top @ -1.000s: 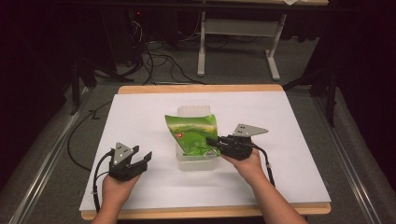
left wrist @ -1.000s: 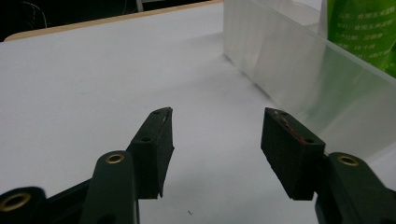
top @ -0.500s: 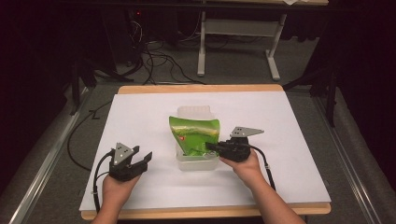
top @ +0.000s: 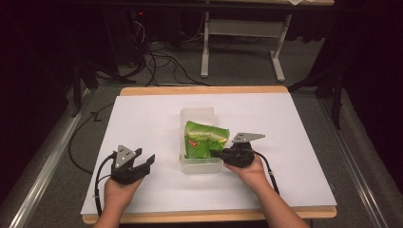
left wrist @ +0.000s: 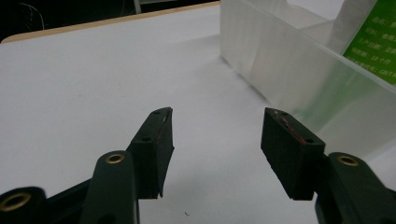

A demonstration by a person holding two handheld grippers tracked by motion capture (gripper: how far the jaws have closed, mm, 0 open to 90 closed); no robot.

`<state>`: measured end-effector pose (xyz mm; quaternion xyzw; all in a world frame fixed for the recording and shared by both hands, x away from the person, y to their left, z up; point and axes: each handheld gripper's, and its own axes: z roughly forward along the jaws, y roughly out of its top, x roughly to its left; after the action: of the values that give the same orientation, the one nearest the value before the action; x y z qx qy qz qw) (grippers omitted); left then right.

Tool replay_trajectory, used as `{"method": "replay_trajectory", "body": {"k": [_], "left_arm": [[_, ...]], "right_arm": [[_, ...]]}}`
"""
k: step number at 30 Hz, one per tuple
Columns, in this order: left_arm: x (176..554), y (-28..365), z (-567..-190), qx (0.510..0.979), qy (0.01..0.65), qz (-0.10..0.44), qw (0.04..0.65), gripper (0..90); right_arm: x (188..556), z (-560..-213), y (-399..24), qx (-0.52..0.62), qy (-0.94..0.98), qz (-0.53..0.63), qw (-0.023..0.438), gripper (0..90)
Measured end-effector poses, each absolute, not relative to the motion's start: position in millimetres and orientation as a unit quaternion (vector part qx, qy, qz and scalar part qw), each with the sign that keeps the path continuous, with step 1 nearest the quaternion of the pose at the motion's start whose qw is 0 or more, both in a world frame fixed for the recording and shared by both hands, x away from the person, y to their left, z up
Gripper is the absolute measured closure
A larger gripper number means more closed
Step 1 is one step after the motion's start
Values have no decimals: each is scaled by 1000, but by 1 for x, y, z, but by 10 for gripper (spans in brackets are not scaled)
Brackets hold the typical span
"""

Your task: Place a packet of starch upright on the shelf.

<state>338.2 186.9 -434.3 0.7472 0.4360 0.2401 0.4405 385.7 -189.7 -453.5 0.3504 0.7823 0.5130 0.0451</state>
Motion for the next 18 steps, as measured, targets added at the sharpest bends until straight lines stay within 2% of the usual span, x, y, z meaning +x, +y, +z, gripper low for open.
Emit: {"method": "replay_trajectory", "body": {"k": [9,15,18], "left_arm": [[338,186,-434,747,435,240,441,442],[338,184,-435,751,432,240,438,442],[338,184,-435,751,433,240,438,442]], "right_arm": [[388,-452,-190,354,783,510,38,843],[393,-456,-192,371,783,499,8,847],[392,-455,-191,370,789,491,15,847]]}}
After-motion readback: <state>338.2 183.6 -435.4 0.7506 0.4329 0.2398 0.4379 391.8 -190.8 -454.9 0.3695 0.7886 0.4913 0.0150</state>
